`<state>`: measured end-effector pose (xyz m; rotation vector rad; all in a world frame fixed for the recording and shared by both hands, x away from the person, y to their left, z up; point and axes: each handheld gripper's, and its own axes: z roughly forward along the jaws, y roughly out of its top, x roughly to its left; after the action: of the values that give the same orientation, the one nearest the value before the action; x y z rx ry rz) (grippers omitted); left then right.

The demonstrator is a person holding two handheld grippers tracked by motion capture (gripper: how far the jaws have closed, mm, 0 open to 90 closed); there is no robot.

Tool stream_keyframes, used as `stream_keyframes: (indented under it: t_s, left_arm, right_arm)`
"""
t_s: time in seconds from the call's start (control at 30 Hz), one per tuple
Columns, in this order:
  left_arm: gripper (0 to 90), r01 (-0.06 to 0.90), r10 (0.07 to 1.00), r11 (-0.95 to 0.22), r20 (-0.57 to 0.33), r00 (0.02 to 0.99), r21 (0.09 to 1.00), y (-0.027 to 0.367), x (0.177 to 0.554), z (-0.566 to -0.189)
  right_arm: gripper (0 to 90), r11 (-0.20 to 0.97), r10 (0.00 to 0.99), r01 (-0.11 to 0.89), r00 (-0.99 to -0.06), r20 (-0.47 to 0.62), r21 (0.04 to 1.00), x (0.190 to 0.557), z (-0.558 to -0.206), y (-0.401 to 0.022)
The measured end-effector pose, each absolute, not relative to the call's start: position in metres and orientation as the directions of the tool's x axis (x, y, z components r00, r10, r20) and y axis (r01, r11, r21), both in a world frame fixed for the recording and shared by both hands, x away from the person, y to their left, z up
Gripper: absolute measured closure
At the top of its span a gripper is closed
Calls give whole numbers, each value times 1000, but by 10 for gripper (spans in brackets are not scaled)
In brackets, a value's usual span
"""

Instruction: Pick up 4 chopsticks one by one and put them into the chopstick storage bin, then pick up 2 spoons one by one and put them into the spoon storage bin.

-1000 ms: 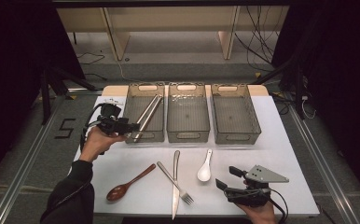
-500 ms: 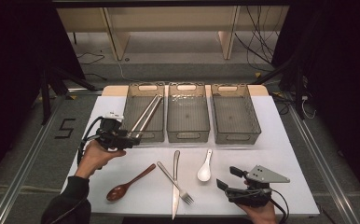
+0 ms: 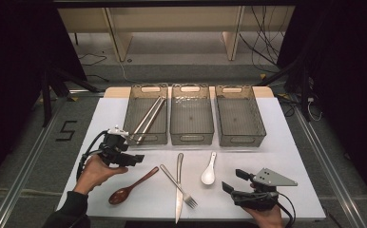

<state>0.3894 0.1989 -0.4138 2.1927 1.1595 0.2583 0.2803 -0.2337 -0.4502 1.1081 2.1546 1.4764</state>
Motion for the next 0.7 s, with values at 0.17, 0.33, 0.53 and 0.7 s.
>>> stream_keyframes:
  t_s: [0.17,0.33,0.53,0.7]
  left_arm:
    - [195,682,797,-438,-98,596,585,197,383,-420]
    - [192,692,793,-467,-85,603,550,194,380,-426]
    - [190,705,783,-508,-77,618,495,188,376,-432]
    - [200,712,775,-538,-68,629,450,185,374,-436]
  right_arm:
    - [301,176,736,427,-655,169,887,282,-451,-232]
    - [301,173,737,427,-654,171,888,281,-451,-233]
    - [301,172,739,426,-652,170,888,281,-450,-234]
    - [301,171,738,428,-652,172,887,281,-451,-234]
